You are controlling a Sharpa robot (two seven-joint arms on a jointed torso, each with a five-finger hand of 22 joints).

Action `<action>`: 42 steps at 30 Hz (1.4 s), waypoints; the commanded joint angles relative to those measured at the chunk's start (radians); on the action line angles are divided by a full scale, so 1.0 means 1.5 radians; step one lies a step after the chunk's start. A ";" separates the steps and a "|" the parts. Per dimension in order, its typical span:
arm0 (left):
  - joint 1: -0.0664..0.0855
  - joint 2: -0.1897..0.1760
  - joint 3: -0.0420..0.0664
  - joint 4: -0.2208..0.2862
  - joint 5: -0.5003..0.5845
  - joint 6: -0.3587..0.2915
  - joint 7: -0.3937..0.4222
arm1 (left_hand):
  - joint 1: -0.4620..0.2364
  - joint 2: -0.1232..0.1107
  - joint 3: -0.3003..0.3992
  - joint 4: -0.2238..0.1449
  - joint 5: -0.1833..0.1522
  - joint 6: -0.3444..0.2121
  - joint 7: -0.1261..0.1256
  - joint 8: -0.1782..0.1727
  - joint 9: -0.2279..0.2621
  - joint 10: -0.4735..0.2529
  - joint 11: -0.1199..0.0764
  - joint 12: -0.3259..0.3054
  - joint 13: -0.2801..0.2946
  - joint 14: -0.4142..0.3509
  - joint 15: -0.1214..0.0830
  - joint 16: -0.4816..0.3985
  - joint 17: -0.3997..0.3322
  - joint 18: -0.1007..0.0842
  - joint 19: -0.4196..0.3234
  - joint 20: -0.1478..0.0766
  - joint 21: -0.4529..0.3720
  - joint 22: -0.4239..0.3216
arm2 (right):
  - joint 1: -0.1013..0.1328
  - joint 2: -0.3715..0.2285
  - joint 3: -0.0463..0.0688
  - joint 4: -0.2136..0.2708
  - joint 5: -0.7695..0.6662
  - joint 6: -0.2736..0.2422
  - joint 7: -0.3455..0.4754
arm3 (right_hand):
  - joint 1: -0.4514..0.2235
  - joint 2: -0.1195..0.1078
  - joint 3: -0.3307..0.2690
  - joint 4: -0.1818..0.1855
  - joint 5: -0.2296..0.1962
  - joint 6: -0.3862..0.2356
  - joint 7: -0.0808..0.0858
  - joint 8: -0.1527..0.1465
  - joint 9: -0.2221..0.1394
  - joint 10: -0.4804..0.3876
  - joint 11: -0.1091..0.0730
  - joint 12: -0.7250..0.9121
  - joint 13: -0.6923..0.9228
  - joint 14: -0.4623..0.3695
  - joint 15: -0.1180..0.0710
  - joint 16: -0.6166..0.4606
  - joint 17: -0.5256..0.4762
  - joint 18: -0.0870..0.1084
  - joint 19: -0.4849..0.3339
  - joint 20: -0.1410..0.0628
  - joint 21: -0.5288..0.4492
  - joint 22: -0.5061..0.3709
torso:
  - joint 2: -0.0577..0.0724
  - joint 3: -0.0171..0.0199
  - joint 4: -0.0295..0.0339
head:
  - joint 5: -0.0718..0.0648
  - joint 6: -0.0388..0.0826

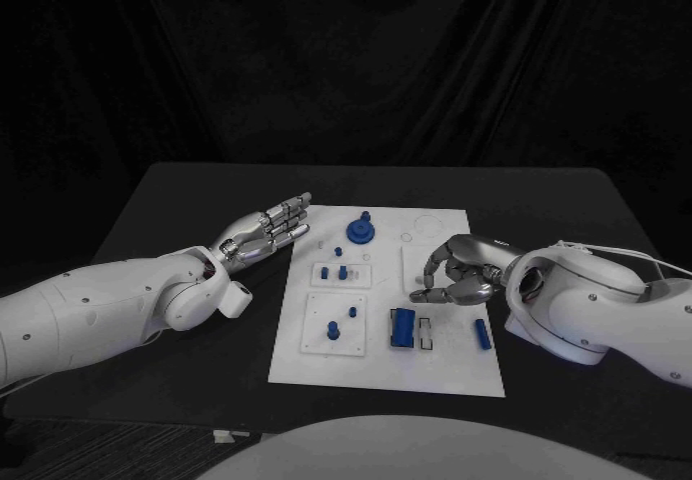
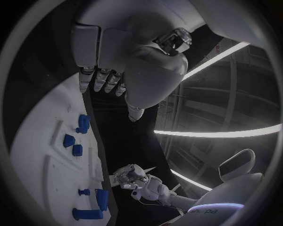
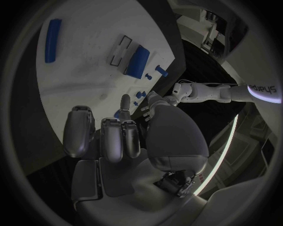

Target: Assemble the parts on the task board

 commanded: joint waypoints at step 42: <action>-0.007 0.003 0.001 -0.004 0.001 0.019 -0.004 | 0.024 -0.001 0.011 -0.014 0.025 0.002 0.013 0.004 0.001 0.000 0.012 0.003 0.001 0.000 0.010 -0.002 -0.001 0.003 0.000 0.006 0.001 0.002 | -0.134 0.024 -0.001 0.016 -0.325 -0.062 -0.033 | 0.017 -0.049 -0.036 0.005 -0.053 -0.351 0.027 0.246 0.043 0.069 0.016 0.002 0.176 0.053 0.016 -0.001 0.095 0.007 -0.008 0.014 -0.026 0.111 | 0.000 -0.0001 0.0000 | 0.004 0.000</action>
